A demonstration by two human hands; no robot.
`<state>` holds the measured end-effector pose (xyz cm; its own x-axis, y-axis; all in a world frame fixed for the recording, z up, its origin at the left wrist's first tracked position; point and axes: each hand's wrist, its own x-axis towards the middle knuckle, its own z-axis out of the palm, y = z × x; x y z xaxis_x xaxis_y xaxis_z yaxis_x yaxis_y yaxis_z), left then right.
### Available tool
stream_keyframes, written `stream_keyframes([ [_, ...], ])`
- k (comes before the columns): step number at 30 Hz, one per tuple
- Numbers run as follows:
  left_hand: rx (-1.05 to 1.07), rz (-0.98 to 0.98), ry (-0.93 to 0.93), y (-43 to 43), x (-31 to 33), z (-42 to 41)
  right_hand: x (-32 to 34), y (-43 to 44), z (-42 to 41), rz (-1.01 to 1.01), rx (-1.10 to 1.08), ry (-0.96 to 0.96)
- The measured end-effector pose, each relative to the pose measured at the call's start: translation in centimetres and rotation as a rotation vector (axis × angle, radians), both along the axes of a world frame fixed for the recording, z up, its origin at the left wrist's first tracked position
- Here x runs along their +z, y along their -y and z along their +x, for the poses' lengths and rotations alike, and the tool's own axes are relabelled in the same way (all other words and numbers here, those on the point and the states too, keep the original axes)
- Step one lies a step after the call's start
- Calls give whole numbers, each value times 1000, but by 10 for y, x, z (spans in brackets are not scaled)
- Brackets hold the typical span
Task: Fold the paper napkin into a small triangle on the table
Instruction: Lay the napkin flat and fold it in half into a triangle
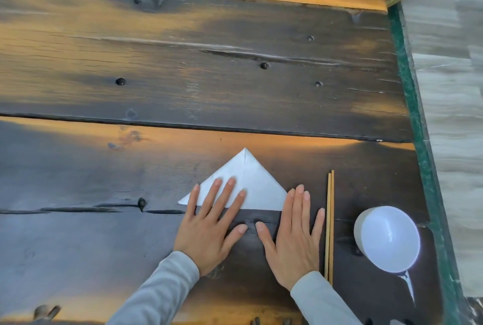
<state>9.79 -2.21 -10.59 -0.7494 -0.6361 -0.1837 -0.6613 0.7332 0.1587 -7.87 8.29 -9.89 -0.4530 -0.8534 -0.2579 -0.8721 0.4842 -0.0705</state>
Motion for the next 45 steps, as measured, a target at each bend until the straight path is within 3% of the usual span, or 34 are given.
stream_keyframes([
  [6, 32, 9, 8, -4, -3, -1, 4, 22, 27, -166, 229, 102],
  [11, 31, 43, 17, -5, -2, -2, 0, 44, 38, -105, 354, 129],
  [18, 76, 22, 17, -4, -3, 1, -4, 26, -2, -1, 180, 104],
  [24, 303, 20, 9, -11, -6, 7, -2, 22, -12, 22, 180, 86],
  [31, 338, 31, 30, -13, -1, 6, 4, 26, -7, 63, 133, 106],
  [39, 311, 50, 38, -12, 1, 8, 13, 93, 47, -112, 261, 267],
  [45, 344, 67, 14, -12, 4, 6, 0, 105, 0, -67, 220, 115],
])
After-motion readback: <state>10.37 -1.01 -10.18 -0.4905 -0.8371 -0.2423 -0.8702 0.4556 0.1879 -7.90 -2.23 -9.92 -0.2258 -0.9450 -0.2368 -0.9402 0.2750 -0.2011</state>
